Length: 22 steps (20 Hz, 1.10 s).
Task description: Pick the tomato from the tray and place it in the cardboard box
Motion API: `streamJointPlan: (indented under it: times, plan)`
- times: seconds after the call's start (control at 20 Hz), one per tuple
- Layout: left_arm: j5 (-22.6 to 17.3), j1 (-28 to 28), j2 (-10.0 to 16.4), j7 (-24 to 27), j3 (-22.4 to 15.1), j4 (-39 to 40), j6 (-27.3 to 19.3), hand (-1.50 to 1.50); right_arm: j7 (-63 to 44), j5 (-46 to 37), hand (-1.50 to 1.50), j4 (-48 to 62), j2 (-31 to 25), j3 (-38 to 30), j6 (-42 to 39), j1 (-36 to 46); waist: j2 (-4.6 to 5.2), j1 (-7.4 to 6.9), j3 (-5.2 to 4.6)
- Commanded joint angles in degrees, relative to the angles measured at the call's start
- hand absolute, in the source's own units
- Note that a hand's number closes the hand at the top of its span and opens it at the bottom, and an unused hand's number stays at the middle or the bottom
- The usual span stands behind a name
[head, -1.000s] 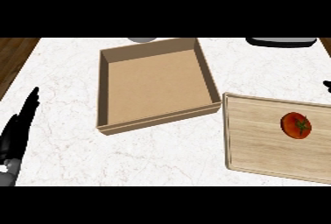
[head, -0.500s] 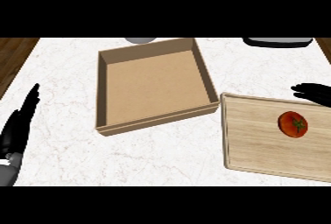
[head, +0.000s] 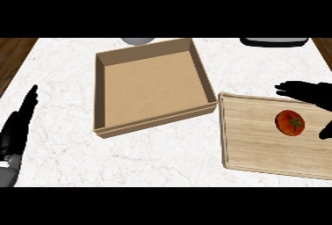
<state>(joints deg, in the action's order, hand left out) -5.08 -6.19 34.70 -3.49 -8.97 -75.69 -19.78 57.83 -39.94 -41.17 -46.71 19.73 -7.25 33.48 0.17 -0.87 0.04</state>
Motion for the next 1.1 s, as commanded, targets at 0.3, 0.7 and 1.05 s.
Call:
streamJointPlan:
  times: [0.3, 0.7, 1.05]
  plan:
    - [1.21, 1.26, -0.54, 1.76, 5.56, 1.84, 4.13, 0.00, 3.39, -2.95, -1.50, -3.41, 2.37, -2.02, -0.88, -3.28, -0.27, 0.90, -0.06]
    - [5.36, -1.93, -4.31, 0.97, 4.24, 3.77, 2.07, 0.00, 8.78, -2.40, -1.50, -4.55, 3.27, -1.27, 0.75, -5.94, -0.09, 1.15, -0.04]
    - [7.10, 2.69, -4.88, -0.55, 5.62, -1.96, 2.75, 0.00, -0.35, -5.30, -1.50, -14.84, 0.37, -0.96, -1.84, -10.36, -0.29, 0.78, -0.04]
